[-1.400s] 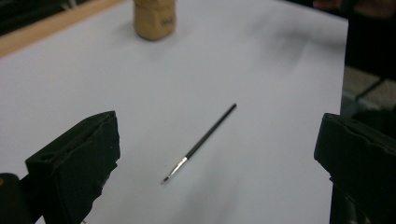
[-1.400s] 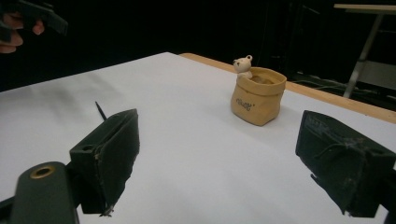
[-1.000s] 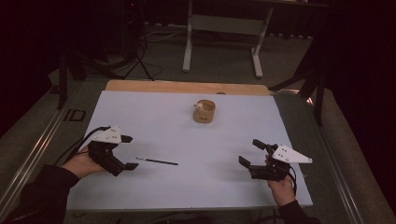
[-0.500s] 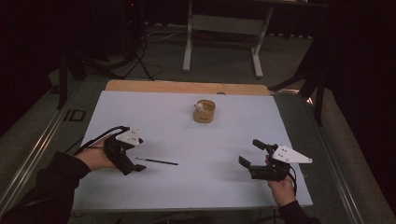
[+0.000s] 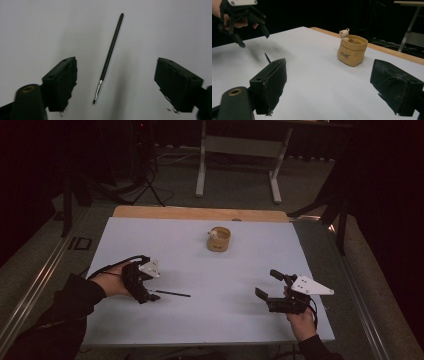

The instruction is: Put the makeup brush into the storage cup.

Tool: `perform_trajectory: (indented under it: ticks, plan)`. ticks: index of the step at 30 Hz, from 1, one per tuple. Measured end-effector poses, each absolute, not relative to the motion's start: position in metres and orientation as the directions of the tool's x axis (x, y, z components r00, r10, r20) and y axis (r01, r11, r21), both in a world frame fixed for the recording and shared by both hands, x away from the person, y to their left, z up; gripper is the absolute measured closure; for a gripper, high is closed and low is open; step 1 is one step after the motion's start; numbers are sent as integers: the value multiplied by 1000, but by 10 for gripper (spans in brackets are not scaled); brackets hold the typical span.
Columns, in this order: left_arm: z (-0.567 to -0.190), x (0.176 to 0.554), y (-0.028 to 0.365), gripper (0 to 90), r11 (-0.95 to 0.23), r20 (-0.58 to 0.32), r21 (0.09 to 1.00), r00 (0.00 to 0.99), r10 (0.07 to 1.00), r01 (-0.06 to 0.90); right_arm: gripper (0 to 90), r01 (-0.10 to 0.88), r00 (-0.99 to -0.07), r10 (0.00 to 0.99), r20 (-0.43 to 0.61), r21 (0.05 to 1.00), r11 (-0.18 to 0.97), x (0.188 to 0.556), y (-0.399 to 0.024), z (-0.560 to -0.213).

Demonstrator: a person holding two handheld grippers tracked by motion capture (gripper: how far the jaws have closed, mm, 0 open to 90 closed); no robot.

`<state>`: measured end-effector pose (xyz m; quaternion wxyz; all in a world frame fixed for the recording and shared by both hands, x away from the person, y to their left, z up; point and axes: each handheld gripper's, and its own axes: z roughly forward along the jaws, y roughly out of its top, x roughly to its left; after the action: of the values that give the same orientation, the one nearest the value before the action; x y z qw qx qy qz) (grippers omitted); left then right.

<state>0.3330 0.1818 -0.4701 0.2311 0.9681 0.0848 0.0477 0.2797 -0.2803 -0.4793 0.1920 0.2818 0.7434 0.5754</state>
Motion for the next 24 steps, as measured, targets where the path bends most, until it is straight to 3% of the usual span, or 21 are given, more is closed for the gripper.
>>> perform_trajectory:
  ticks: [9, 11, 18, 23, 24]
  plan:
    - [-479, 339, 167, 368, -920, 63, 384, 991, 115, 82, 136, 201, -768, 639, 39, 962, 184, 280, -280, -480]
    - [-481, 340, 164, 446, -926, 63, 370, 993, 104, 73, 136, 203, -767, 640, 40, 962, 183, 280, -280, -480]
    - [-490, 346, 157, 517, -963, 54, 264, 997, 63, 46, 136, 204, -768, 640, 40, 961, 184, 280, -280, -480]
    - [-493, 350, 153, 548, -972, 64, 231, 997, 49, 33, 136, 205, -768, 639, 41, 961, 184, 280, -280, -480]
    - [-493, 350, 152, 586, -972, 54, 231, 997, 51, 37, 136, 205, -768, 639, 41, 961, 184, 280, -280, -480]
